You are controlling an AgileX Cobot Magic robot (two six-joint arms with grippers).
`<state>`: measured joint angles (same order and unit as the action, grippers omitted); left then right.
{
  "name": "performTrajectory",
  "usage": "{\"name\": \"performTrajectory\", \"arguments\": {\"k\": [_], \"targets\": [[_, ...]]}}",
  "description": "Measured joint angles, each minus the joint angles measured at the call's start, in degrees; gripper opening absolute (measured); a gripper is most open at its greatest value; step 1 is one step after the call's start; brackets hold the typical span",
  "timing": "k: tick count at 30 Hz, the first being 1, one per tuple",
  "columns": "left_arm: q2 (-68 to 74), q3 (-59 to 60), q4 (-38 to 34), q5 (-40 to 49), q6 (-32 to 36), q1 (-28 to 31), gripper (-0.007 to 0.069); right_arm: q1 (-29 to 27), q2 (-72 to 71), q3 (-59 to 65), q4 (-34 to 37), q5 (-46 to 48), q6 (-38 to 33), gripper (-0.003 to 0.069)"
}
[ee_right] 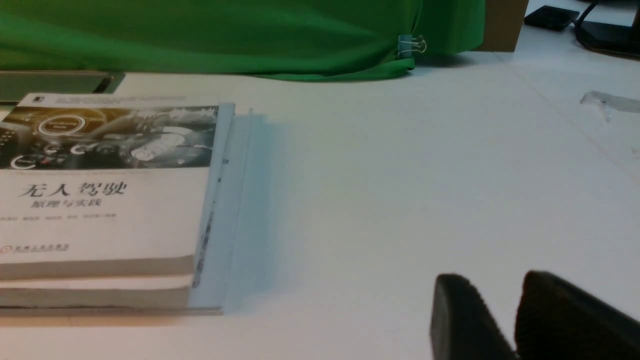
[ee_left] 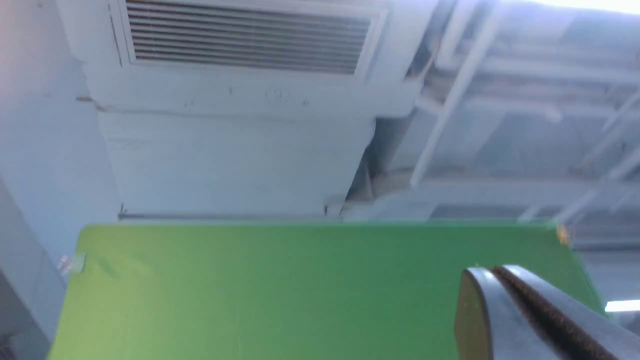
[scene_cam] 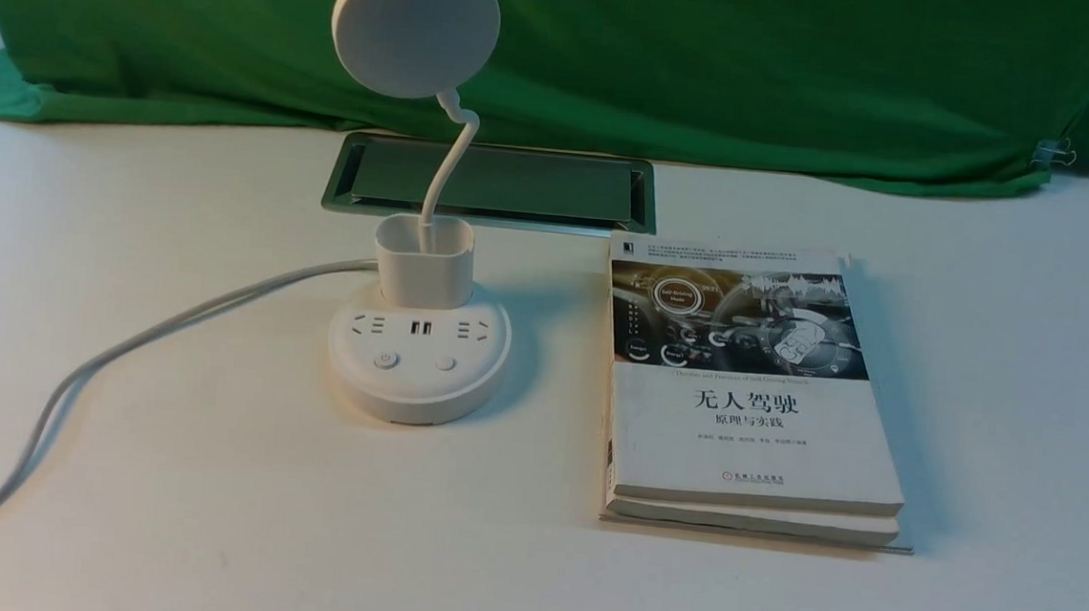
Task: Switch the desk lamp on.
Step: Use the left arm to press the button switch on the lamp holder
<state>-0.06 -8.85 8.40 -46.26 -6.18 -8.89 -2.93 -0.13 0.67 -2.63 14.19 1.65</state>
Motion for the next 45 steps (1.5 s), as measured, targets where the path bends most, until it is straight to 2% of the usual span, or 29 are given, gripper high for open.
{"name": "performTrajectory", "arguments": {"k": [1, 3, 4, 5, 9, 10, 13, 16, 17, 18, 20, 21, 23, 24, 26, 28, 31, 32, 33, 36, 39, 45], "targets": [[-0.01, -0.77, 0.06, 0.01, -0.24, 0.00, 0.0021, 0.00, 0.00, 0.00, 0.00, 0.00, 0.00, 0.0240], [2.86, -11.68, 0.41, 16.65, -3.32, 0.00, 0.0021, 0.00, 0.00, 0.00, 0.00, 0.00, 0.00, 0.0240], [3.18, -12.55, 0.41, 18.07, -3.32, 0.00, 0.0021, 0.00, 0.00, 0.00, 0.00, 0.00, 0.00, 0.0240], [5.65, -17.95, 0.41, 28.51, -3.98, 0.00, 0.0021, 0.00, 0.00, 0.00, 0.00, 0.00, 0.00, 0.0240], [15.75, -26.34, 0.13, 55.80, -4.66, 0.00, 0.0021, 0.00, 0.00, 0.00, 0.00, 0.03, 0.00, 0.0240], [17.43, -26.50, -0.75, 58.88, -5.21, 0.00, 0.0021, 0.00, 0.00, 0.00, 0.00, 0.03, 0.00, 0.0240], [26.53, -26.24, -9.52, 71.13, -4.88, 0.00, 0.0021, 0.00, 0.00, 0.00, 0.00, 0.03, 0.00, 0.0240], [37.02, -25.87, -26.95, 75.56, 5.39, 0.00, 0.0021, 0.00, 0.00, 0.00, 0.00, 0.03, 0.00, 0.0240], [38.51, -25.87, -28.39, 75.75, 6.51, 0.00, 0.0021, 0.00, 0.00, 0.00, 0.00, 0.03, 0.00, 0.0240], [42.99, -25.94, -39.18, 76.21, 15.53, 0.00, 0.0021, 0.00, 0.00, 0.00, 0.00, 0.03, 0.00, 0.0240], [51.53, -27.18, -54.90, 78.50, 30.46, 0.00, 0.0021, 0.00, 0.00, 0.00, 0.00, 0.03, 0.00, 0.0240], [51.53, -27.36, -56.34, 78.50, 31.87, 0.00, 0.0021, 0.00, 0.00, 0.00, 0.00, 0.03, 0.00, 0.0240], [62.70, -30.69, -69.12, 82.69, 44.89, -0.39, 0.0021, 0.00, 0.00, 0.00, 0.00, 0.03, 0.00, 0.0240], [66.35, -32.39, -70.00, 83.05, 46.32, -1.19, 0.0021, 0.00, 0.00, 0.00, 0.00, 0.03, 0.00, 0.0240], [72.28, -36.08, -67.51, 82.20, 45.49, -3.52, 0.0021, 0.00, 0.00, 0.00, 0.00, 0.03, 0.00, 0.0240], [77.25, -39.00, -61.07, 79.97, 41.65, -6.82, 0.0021, 0.00, 0.00, 0.00, 0.00, 0.03, 0.00, 0.0240], [84.67, -44.02, -44.57, 73.65, 29.72, -12.75, 0.0021, 0.00, 0.00, 0.00, 0.00, 0.03, 0.00, 0.0240], [85.10, -44.02, -43.49, 73.21, 28.84, -13.06, 0.0021, 0.00, 0.00, 0.00, 0.00, 0.03, 0.00, 0.0240], [88.07, -45.62, -36.17, 70.25, 23.03, -14.82, 0.0021, 0.00, 0.00, 0.00, 0.00, 0.03, 0.00, 0.0240], [93.69, -47.78, -24.31, 64.66, 12.91, -16.68, 0.0021, 0.00, 0.00, 0.00, 0.00, 0.03, 0.00, 0.0240], [98.05, -48.34, -18.98, 59.38, 7.53, -17.02, 0.0021, 0.00, 0.00, 0.00, 0.00, -0.06, 0.00, 0.0240], [102.80, -48.51, -17.20, 53.60, 4.09, -17.07, 0.0021, 0.00, 0.00, 0.00, 0.00, -0.05, 0.00, 0.0240]]}}
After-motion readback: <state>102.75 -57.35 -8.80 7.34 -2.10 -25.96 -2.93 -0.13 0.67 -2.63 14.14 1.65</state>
